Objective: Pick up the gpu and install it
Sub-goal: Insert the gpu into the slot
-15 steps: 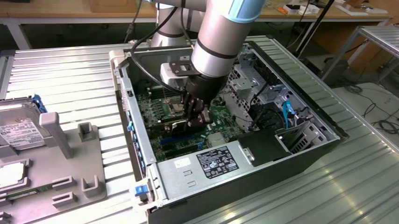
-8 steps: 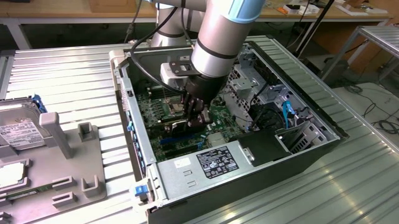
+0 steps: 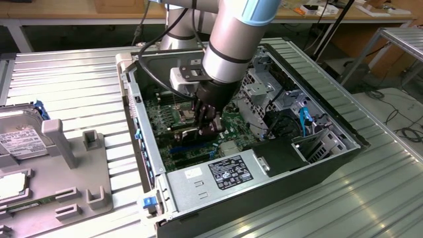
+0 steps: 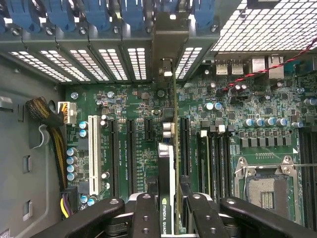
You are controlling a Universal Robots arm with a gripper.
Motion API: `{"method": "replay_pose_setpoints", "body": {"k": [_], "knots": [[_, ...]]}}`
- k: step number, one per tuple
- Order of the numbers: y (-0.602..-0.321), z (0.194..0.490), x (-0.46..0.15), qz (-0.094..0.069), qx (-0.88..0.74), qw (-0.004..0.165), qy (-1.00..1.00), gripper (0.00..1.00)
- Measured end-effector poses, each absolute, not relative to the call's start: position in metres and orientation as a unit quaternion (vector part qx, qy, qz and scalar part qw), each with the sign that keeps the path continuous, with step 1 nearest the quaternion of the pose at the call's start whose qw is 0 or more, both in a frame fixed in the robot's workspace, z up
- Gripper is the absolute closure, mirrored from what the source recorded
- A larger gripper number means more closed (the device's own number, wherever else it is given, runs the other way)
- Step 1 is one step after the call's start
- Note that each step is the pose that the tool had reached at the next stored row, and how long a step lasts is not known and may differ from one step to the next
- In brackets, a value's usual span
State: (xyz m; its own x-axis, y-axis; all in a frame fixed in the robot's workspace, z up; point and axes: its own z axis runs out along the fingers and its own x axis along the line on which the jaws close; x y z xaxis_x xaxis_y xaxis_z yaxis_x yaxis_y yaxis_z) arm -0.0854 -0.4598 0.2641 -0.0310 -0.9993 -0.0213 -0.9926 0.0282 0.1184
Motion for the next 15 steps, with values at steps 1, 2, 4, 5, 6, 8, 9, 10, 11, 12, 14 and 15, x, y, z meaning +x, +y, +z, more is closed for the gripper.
{"method": "replay_pose_setpoints", "body": {"k": [1, 2, 4, 5, 6, 8, 9, 10, 11, 12, 14, 15], "knots": [[-0.4598, 0.2634, -0.0855, -0.050, 0.695, 0.034, -0.716, 0.73], [-0.4598, 0.2631, -0.0858, -0.050, 0.695, 0.034, -0.716, 0.73], [-0.4598, 0.2628, -0.0858, -0.050, 0.695, 0.034, -0.716, 0.73], [-0.4598, 0.2628, -0.0858, -0.050, 0.695, 0.034, -0.716, 0.73], [-0.4598, 0.2628, -0.0858, -0.050, 0.695, 0.034, -0.716, 0.73], [-0.4602, 0.2624, -0.0859, -0.050, 0.695, 0.033, -0.716, 0.73], [-0.4604, 0.2622, -0.0860, -0.049, 0.695, 0.033, -0.716, 0.73], [-0.4606, 0.2618, -0.0859, -0.049, 0.695, 0.033, -0.716, 0.73], [-0.4608, 0.2615, -0.0859, -0.049, 0.695, 0.033, -0.716, 0.73], [-0.4609, 0.2611, -0.0859, -0.049, 0.695, 0.033, -0.716, 0.73], [-0.4612, 0.2605, -0.0859, -0.049, 0.695, 0.033, -0.716, 0.73], [-0.4612, 0.2605, -0.0859, -0.049, 0.696, 0.033, -0.715, 0.73]]}}
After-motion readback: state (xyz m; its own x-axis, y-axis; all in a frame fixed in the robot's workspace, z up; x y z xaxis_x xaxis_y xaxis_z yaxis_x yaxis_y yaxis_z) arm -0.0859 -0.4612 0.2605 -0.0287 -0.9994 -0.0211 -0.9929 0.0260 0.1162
